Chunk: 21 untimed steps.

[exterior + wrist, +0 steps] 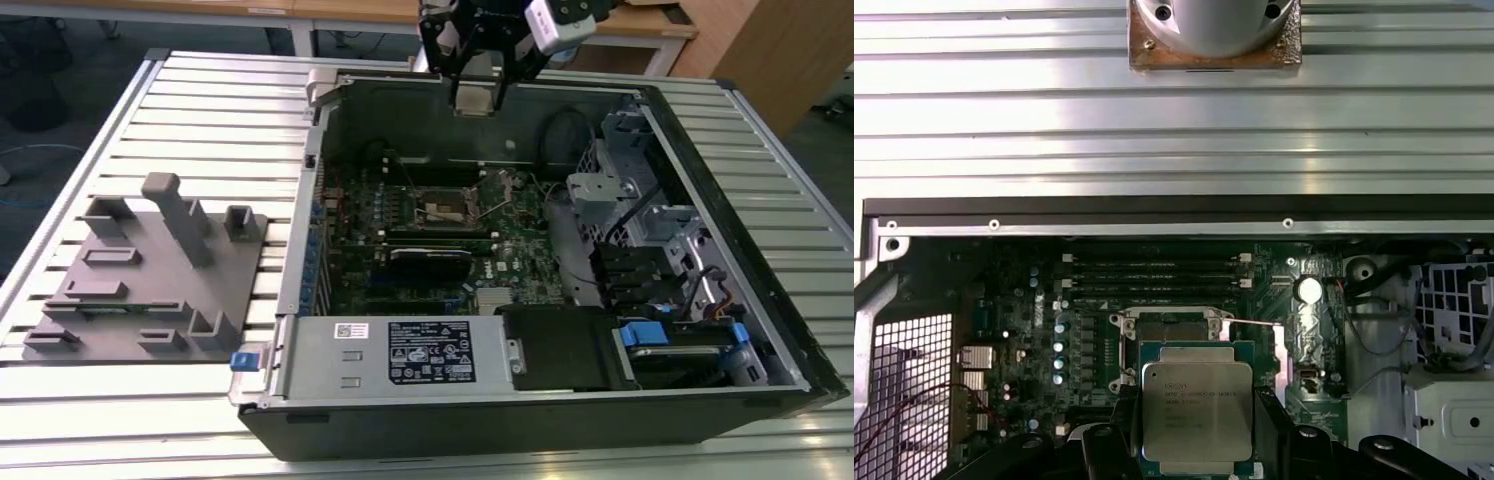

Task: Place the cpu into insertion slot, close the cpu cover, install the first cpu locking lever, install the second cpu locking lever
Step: 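Place the cpu into insertion slot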

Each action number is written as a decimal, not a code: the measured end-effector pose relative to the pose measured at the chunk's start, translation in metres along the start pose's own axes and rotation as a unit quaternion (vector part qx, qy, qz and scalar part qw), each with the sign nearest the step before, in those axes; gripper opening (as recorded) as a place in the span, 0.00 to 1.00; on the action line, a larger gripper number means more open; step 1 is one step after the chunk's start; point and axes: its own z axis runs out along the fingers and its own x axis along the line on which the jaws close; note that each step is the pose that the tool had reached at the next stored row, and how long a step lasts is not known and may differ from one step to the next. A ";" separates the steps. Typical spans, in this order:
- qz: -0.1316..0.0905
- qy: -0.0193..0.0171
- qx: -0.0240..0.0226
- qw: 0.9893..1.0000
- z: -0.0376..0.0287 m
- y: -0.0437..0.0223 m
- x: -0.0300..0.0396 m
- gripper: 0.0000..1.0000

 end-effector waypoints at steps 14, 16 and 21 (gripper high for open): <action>0.000 0.000 0.000 1.000 0.0031 -0.0003 0.0000 0.54; 0.000 0.000 0.000 1.000 0.0037 -0.0003 -0.0001 0.54; 0.000 0.000 0.000 1.000 0.0059 -0.0005 -0.0001 0.54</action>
